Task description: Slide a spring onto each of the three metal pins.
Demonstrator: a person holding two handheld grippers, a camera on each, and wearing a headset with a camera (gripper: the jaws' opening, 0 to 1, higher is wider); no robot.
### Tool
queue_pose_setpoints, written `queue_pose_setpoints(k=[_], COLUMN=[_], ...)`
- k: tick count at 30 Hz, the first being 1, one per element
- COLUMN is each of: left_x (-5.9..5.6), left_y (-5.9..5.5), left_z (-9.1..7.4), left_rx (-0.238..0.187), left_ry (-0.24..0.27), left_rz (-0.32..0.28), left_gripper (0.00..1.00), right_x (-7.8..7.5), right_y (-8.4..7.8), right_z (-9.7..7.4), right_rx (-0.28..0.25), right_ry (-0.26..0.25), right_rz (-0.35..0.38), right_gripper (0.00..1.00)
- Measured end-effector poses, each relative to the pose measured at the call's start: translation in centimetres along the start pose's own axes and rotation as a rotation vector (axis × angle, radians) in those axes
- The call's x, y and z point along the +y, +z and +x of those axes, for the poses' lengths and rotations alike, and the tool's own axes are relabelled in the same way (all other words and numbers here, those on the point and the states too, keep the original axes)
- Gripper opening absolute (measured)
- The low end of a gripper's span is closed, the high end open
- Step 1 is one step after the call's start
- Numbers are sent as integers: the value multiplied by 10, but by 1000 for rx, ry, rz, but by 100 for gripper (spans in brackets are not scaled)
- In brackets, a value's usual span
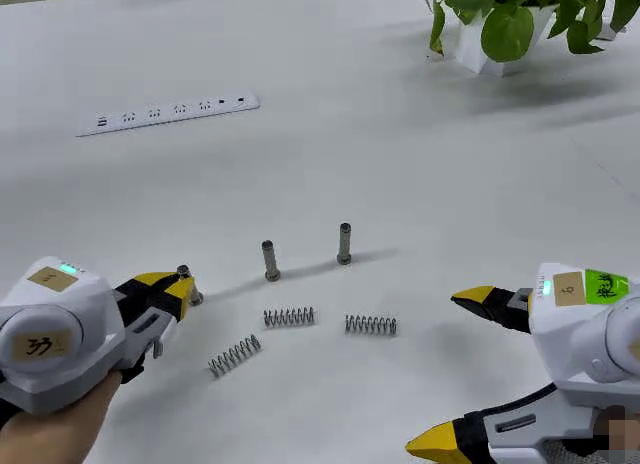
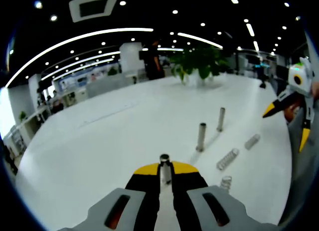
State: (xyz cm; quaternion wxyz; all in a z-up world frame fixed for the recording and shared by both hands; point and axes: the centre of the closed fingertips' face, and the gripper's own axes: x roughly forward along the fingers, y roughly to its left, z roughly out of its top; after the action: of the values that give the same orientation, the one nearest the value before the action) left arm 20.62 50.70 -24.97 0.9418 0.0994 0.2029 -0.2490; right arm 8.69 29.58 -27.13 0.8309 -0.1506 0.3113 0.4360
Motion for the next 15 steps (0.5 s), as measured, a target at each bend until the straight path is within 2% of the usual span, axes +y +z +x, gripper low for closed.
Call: queue_pose_setpoints(k=[5,15], left_x=[0,3], left_y=[1,2], left_z=[2,3], left_rx=[-3,-6], left_ry=[-6,1], left_rz=[19,14], left_gripper=[7,8], right_x=[0,0], right_y=[0,-1], right_z=[0,0], right_rx=[-2,4], right_ry=[-1,0], right_rz=[1,0], right_gripper=[94,93])
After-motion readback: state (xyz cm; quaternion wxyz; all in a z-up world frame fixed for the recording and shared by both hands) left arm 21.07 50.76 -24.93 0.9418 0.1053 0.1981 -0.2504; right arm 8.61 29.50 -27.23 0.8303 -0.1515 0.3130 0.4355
